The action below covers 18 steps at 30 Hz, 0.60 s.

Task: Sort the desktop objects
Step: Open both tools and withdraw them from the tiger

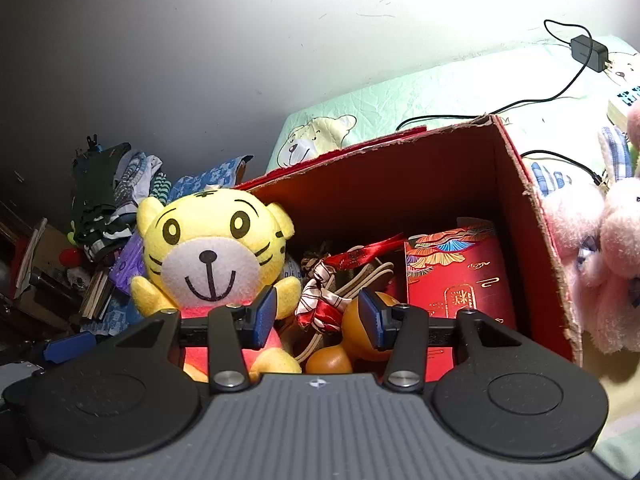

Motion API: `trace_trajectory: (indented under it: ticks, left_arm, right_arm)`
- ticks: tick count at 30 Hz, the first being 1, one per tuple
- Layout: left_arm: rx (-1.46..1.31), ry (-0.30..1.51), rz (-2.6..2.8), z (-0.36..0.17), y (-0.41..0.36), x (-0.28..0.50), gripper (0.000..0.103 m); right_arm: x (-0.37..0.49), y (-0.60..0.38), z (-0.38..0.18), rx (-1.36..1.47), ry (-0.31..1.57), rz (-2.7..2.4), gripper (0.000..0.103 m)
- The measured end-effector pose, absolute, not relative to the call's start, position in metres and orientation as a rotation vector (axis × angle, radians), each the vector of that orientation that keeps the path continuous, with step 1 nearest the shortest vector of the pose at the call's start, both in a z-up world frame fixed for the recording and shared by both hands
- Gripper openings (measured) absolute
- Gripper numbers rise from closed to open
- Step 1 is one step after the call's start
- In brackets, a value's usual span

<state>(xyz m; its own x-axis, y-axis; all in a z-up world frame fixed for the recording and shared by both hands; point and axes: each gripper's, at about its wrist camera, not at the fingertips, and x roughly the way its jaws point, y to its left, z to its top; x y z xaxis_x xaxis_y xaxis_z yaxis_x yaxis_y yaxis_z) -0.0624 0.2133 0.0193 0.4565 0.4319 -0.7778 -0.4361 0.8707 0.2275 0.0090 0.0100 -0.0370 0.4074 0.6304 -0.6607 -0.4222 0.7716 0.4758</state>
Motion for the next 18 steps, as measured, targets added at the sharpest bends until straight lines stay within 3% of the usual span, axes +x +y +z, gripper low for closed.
trace_trajectory:
  ticks: [18]
  left_arm:
    - [-0.161, 0.926, 0.234, 0.028, 0.099, -0.080, 0.100]
  right_arm:
    - [-0.003, -0.112, -0.027, 0.313, 0.904, 0.754, 0.049]
